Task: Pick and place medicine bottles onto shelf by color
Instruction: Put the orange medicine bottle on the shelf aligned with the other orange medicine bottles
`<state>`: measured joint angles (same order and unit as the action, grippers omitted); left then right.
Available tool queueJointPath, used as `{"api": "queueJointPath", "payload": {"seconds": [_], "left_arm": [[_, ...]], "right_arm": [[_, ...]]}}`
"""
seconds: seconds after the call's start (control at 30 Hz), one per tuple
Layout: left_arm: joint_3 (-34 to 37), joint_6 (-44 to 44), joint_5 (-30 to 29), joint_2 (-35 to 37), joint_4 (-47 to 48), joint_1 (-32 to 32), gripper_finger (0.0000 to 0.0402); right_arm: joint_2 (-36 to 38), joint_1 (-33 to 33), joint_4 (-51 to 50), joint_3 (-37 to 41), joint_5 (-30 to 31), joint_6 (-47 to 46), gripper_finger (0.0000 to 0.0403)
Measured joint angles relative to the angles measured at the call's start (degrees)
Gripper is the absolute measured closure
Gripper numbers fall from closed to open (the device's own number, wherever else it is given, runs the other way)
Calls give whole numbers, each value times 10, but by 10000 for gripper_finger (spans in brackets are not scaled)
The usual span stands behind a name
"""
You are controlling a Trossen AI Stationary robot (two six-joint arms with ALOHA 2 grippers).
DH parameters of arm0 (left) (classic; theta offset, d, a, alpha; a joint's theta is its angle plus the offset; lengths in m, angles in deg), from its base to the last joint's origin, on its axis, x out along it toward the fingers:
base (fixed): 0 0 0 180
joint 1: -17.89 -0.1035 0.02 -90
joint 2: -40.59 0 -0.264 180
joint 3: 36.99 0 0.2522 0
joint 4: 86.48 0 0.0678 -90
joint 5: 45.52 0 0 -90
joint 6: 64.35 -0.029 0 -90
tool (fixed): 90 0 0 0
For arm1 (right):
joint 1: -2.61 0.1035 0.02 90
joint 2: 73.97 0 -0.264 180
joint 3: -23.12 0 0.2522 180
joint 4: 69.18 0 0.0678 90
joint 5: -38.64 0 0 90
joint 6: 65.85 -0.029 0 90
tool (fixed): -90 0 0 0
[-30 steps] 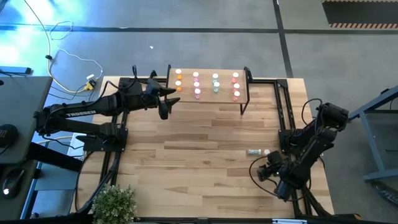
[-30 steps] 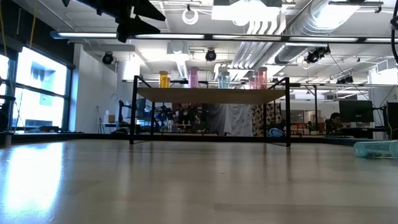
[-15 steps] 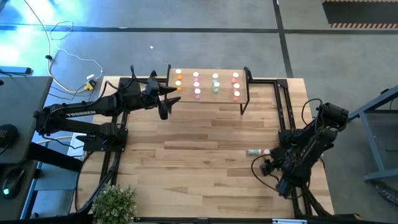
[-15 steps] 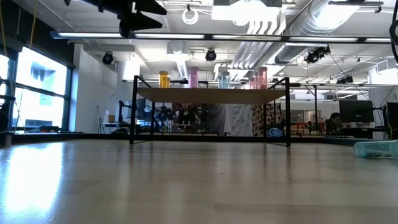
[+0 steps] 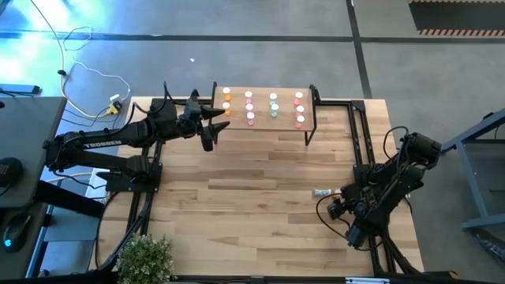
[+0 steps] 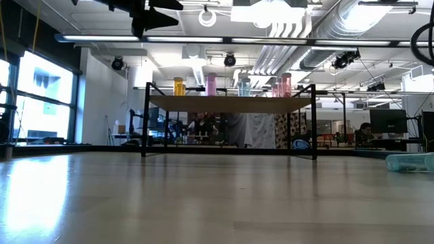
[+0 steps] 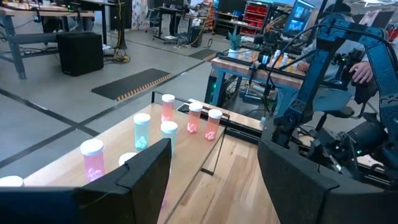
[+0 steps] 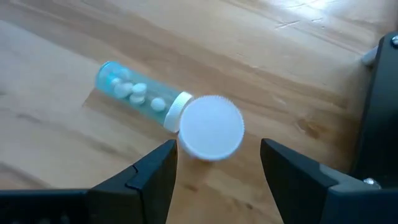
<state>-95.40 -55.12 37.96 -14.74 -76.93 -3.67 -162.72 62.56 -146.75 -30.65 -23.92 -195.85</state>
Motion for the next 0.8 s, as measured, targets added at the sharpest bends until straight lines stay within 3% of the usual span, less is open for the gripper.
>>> {"api": "queueJointPath", "payload": {"seconds": [0.33, 0.8], "left_arm": [[0, -10, -1, 0, 0, 0, 170], [0, -9, -1, 0, 0, 0, 170]], "right_arm": [[-42, -30, 9, 0, -7, 0, 189], [-42, -30, 10, 0, -7, 14, 294]]}}
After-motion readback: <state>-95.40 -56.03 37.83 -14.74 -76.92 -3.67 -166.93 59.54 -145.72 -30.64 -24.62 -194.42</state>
